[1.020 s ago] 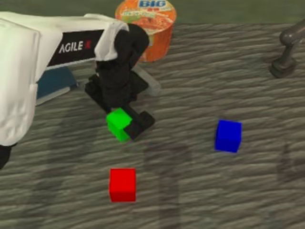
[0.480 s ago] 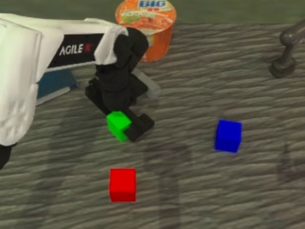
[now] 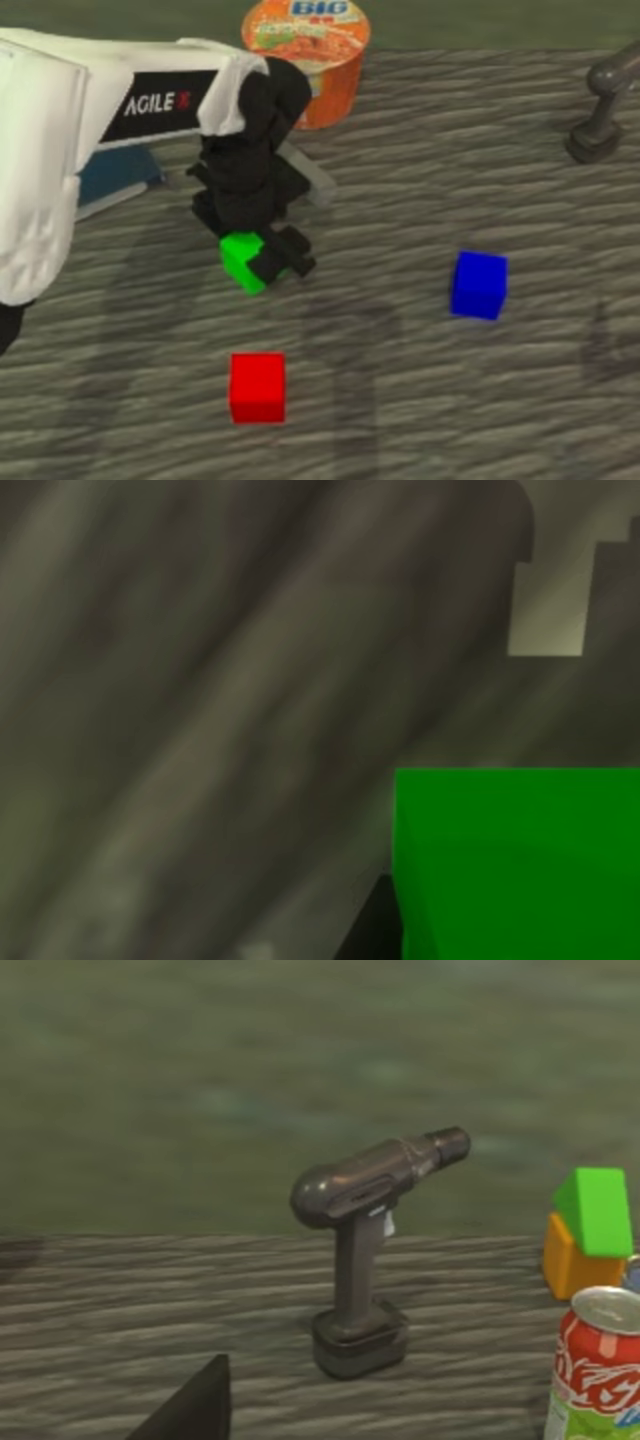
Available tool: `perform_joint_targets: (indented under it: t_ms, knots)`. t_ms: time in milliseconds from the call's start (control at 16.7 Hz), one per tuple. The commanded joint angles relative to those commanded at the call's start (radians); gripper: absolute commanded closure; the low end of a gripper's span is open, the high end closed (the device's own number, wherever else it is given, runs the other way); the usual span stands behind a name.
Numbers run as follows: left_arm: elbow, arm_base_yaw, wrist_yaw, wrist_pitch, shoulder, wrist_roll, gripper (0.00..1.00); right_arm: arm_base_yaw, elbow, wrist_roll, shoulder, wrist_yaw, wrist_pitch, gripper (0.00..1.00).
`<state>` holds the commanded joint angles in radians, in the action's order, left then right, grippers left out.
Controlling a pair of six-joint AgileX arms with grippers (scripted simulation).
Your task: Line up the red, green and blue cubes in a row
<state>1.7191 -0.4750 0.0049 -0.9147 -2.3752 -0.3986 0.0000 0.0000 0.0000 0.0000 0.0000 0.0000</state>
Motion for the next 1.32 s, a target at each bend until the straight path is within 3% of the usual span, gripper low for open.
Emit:
perform_joint_targets:
  t_ms: [120, 180, 720, 1320]
  knots:
    - [0.0, 0.0, 0.0, 0.0, 0.0, 0.0, 0.98, 0.0, 0.0, 0.0, 0.0, 0.0, 0.0, 0.0]
    - [0.0, 0.0, 0.0, 0.0, 0.0, 0.0, 1.0, 0.0, 0.0, 0.0, 0.0, 0.0, 0.0, 0.0]
    - [0.008, -0.003, 0.009, -0.013, 0.027, 0.004, 1.0, 0.0, 0.0, 0.0, 0.0, 0.0, 0.0, 0.0]
    - [0.156, 0.016, 0.008, -0.239, 0.105, 0.006, 1.0, 0.0, 0.0, 0.0, 0.0, 0.0, 0.0, 0.0]
